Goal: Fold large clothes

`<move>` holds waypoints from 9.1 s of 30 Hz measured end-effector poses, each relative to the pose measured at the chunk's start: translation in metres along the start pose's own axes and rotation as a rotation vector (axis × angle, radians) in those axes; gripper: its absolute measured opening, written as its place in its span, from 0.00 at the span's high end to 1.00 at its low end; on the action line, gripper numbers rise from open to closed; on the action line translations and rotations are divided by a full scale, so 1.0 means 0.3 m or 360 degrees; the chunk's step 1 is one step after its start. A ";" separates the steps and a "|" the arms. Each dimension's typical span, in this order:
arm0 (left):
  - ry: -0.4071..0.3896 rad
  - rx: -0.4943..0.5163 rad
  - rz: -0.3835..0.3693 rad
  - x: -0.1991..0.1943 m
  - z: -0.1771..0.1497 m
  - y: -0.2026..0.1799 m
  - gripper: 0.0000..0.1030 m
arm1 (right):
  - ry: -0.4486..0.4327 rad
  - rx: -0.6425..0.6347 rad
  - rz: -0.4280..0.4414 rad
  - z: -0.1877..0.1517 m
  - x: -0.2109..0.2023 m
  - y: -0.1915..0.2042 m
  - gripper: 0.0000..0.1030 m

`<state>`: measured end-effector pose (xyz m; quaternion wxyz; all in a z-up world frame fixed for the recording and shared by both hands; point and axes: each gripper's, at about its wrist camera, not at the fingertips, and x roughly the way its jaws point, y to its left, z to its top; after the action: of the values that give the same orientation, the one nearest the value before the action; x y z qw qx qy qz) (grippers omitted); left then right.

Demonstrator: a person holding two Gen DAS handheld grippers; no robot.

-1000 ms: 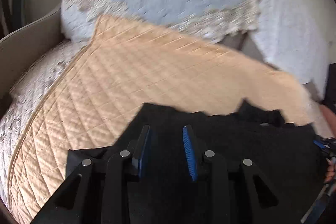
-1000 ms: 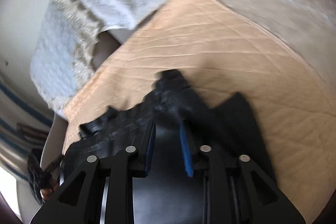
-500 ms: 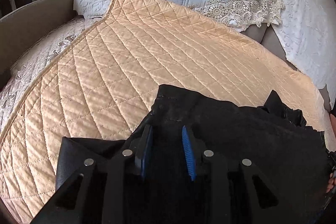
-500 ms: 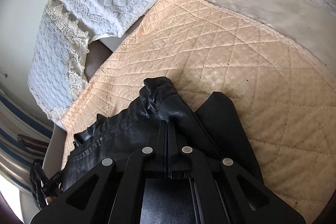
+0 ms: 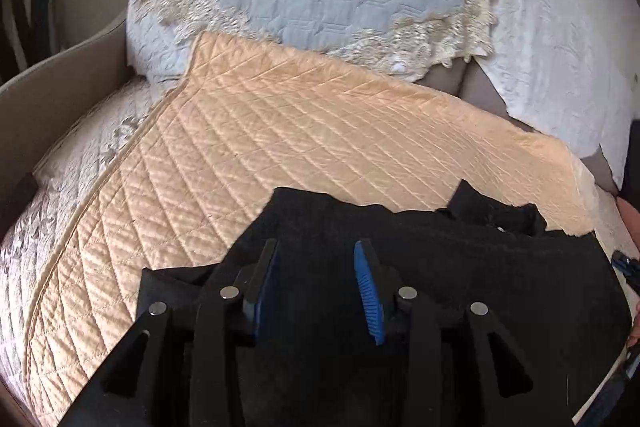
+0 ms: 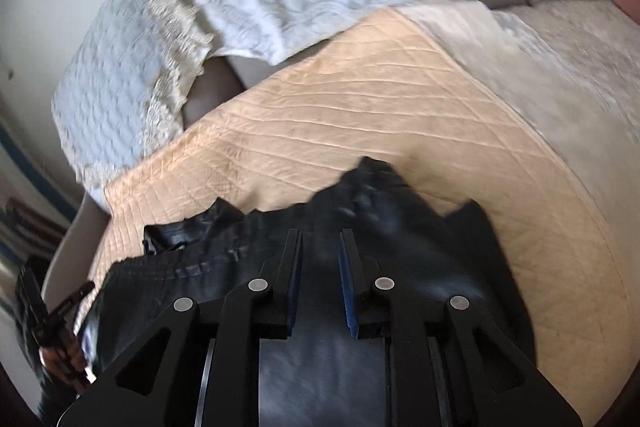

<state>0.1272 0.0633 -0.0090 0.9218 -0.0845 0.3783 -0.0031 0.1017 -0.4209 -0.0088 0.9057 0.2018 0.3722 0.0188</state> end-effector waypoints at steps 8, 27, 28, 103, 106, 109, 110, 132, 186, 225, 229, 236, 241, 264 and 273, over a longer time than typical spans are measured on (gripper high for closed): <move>0.0086 0.0029 0.0041 0.147 0.033 -0.057 0.62 | 0.0094 -0.0004 -0.0157 0.046 0.175 -0.048 0.81; 0.0068 -0.0088 0.0001 0.105 0.014 0.003 0.61 | 0.0098 -0.0026 -0.0149 0.017 0.065 -0.012 0.82; 0.0015 -0.0081 -0.0028 0.058 0.005 0.011 0.60 | 0.0065 -0.0044 -0.0145 0.002 0.023 -0.007 0.81; 0.0399 0.0274 -0.0880 -0.113 -0.246 -0.541 0.98 | 0.0067 -0.0062 0.0176 -0.442 -0.297 0.262 0.56; 0.0349 0.0215 -0.0952 -0.193 -0.208 -0.467 0.97 | 0.0104 -0.0031 0.0286 -0.433 -0.263 0.285 0.54; 0.0194 0.0165 -0.0870 -0.273 -0.158 -0.350 0.88 | 0.0156 0.0000 0.0414 -0.413 -0.197 0.328 0.50; 0.0156 0.0147 -0.0807 -0.287 -0.146 -0.308 0.79 | 0.0185 0.0003 0.0467 -0.406 -0.166 0.349 0.49; 0.0171 0.0061 -0.0573 -0.156 -0.141 -0.138 0.75 | 0.0338 -0.0044 0.0665 -0.282 0.119 0.599 0.91; 0.0274 0.0340 -0.0429 0.047 -0.094 -0.384 0.74 | 0.0268 -0.0308 0.0156 -0.233 0.124 0.516 0.81; 0.0241 0.0349 -0.0401 -0.263 -0.385 -0.337 0.68 | 0.0264 -0.0385 0.0145 -0.519 -0.090 0.514 0.80; 0.0222 0.0326 -0.0362 -0.290 -0.365 -0.330 0.68 | 0.0214 -0.0449 0.0147 -0.515 -0.155 0.542 0.79; 0.0179 0.0327 -0.0327 -0.323 -0.337 -0.347 0.68 | 0.0173 -0.0492 0.0132 -0.508 -0.162 0.587 0.78; 0.0166 0.0322 -0.0296 -0.329 -0.316 -0.353 0.68 | 0.0143 -0.0478 0.0095 -0.497 -0.171 0.564 0.78; 0.0210 0.0474 -0.0416 -0.189 -0.313 -0.612 0.67 | 0.0017 -0.0122 -0.0078 -0.413 -0.265 0.152 0.56; 0.0215 0.0485 -0.0380 -0.115 -0.317 -0.658 0.66 | 0.0000 0.0110 -0.0142 -0.389 -0.276 -0.037 0.56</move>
<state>0.0477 -0.1434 -0.0203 0.8896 0.0121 0.4217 -0.1752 -0.0391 -0.4053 -0.0326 0.8981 0.2162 0.3814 -0.0346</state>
